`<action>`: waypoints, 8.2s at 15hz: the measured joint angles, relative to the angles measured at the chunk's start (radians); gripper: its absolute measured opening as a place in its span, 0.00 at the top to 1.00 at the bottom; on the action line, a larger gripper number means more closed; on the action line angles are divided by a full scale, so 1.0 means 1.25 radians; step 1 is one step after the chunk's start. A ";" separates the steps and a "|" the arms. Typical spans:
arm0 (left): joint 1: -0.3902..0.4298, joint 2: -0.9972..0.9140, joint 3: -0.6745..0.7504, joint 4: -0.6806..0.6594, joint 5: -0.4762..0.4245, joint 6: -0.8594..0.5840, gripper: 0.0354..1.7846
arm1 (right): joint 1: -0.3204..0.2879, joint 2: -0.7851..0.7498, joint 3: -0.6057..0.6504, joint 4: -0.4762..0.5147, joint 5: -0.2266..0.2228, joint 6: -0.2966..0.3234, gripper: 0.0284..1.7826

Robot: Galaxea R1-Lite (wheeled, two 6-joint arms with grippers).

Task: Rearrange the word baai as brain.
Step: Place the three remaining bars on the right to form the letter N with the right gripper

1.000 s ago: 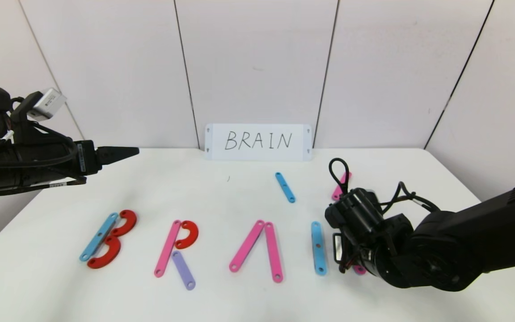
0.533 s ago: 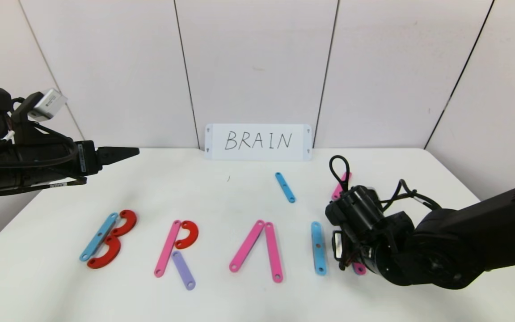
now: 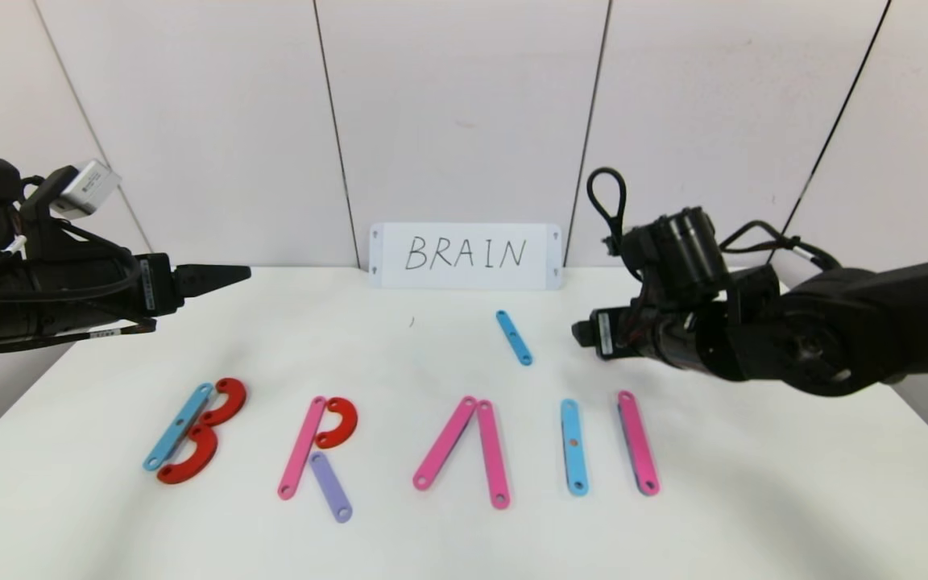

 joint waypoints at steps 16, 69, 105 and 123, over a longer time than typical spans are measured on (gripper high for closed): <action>0.009 0.023 0.002 -0.006 0.002 0.034 0.03 | 0.015 0.288 -0.319 0.031 0.235 -0.139 0.03; 0.043 0.036 -0.005 -0.017 -0.031 0.033 0.03 | -0.083 -0.077 0.246 -0.010 0.106 -0.116 0.85; 0.043 0.038 0.000 -0.020 -0.030 0.036 0.03 | -0.118 -0.066 0.385 -0.127 0.218 -0.177 0.85; 0.043 0.038 0.002 -0.020 -0.031 0.041 0.03 | -0.225 -0.166 0.356 -0.124 0.216 -0.285 0.03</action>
